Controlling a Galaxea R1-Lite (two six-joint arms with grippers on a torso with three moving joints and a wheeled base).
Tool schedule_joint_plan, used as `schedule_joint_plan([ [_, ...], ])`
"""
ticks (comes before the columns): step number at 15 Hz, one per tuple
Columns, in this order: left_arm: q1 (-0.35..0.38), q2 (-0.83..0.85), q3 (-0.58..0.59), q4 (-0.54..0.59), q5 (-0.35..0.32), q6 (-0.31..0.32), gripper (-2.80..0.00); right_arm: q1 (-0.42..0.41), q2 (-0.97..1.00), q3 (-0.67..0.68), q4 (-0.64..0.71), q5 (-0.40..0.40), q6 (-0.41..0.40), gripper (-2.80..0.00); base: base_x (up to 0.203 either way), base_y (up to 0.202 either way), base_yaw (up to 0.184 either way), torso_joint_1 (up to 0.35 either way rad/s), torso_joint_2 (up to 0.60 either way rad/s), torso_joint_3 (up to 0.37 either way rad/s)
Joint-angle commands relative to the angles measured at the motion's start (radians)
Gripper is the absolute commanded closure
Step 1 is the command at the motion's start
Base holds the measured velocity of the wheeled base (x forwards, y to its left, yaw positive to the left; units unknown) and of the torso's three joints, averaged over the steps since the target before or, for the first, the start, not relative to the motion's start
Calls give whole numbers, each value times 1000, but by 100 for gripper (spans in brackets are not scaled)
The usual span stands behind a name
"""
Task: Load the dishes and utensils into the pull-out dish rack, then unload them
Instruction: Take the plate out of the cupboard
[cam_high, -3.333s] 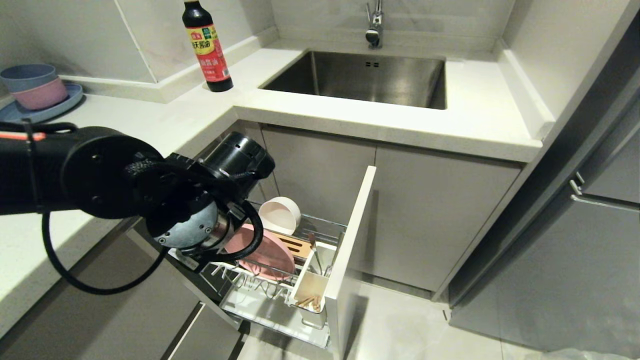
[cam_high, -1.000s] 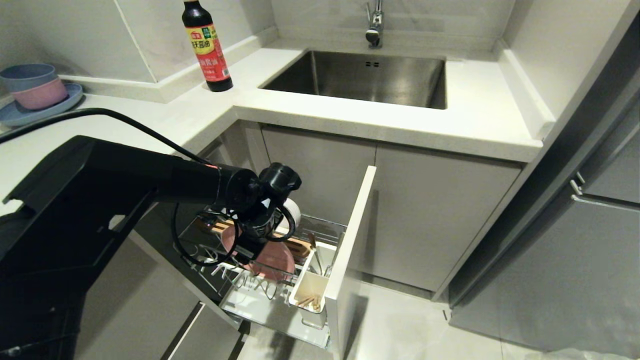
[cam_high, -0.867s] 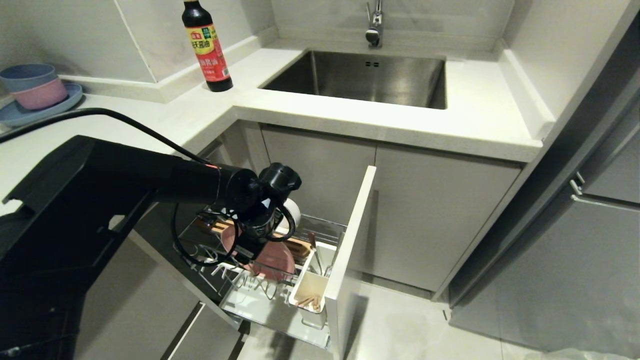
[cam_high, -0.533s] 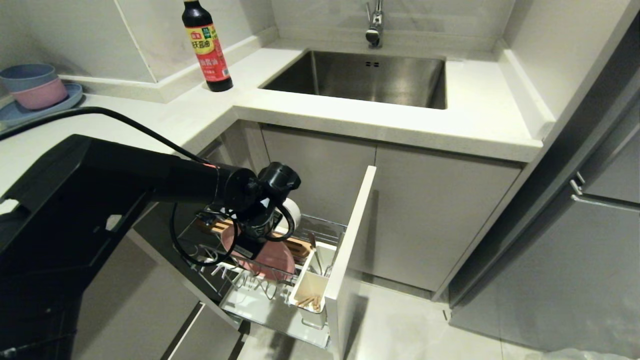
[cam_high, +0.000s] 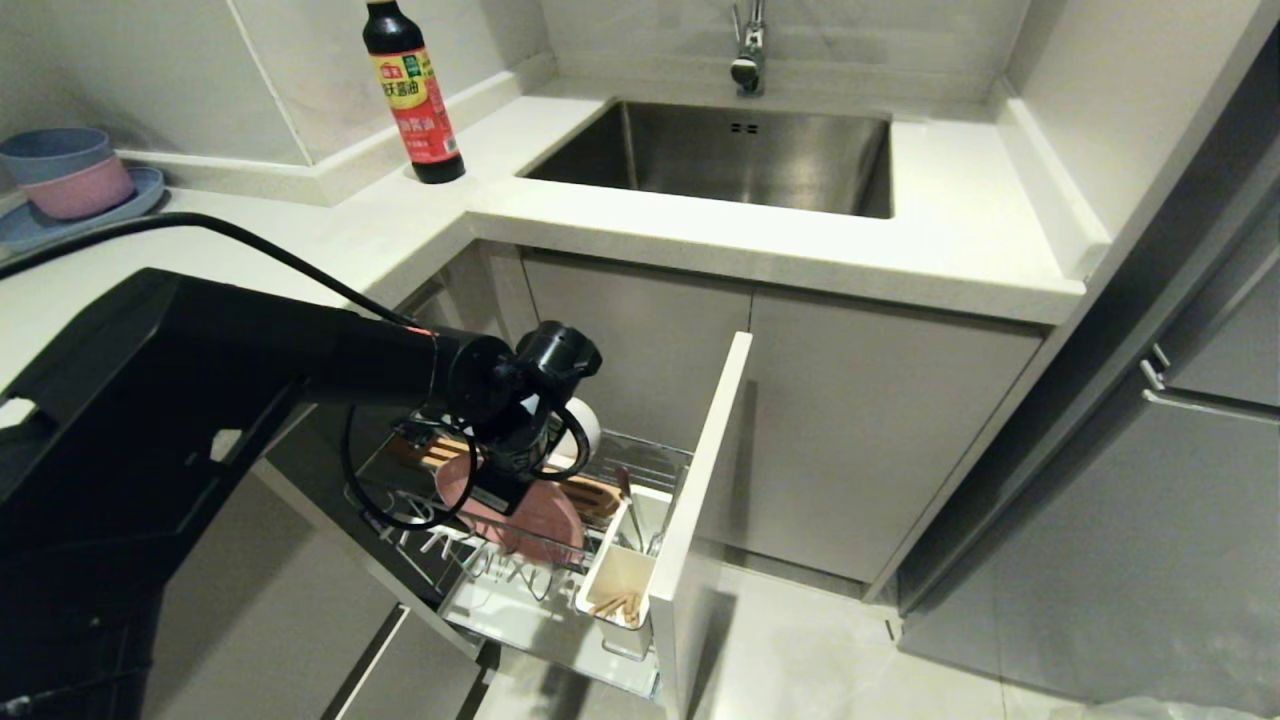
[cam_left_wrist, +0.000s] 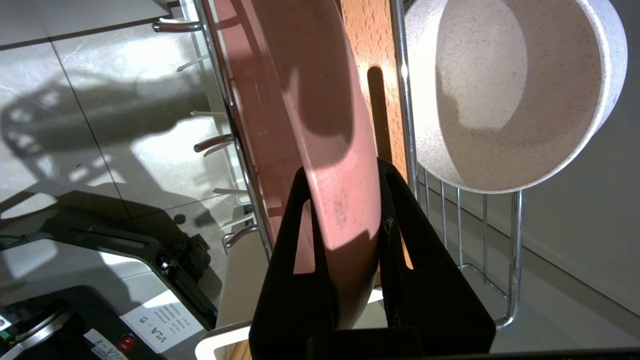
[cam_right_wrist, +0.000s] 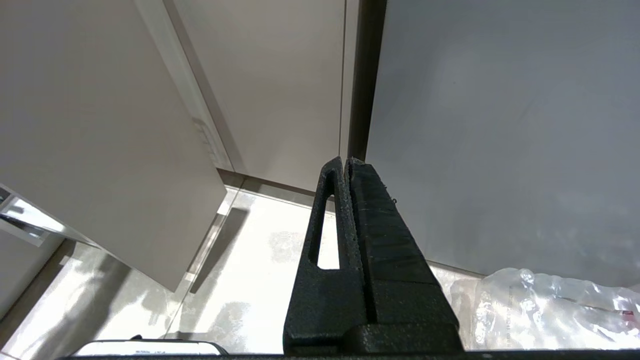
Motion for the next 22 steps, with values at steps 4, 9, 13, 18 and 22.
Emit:
schedule_joint_plan([
  [4, -13, -68, -1, 14, 51, -5, 0, 0, 1, 1, 0, 0, 0, 0, 0, 0, 0, 0, 0, 0],
  [9, -49, -203, -2, 27, 103, -1, 0, 0, 1, -1, 0, 1, 0, 0, 0, 0, 0, 0, 0, 0],
  [13, -128, -328, -14, 103, 99, 2, 0, 0, 0, 0, 0, 0, 0, 0, 0, 0, 0, 0, 0, 0],
  [18, -283, -495, -114, 254, 103, 36, 0, 0, 1, 0, 0, 0, 0, 0, 0, 0, 0, 0, 0, 0],
  [22, -397, -609, -277, 383, 130, 164, 0, 0, -1, -1, -1, 1, 0, 0, 0, 0, 0, 0, 0, 0],
])
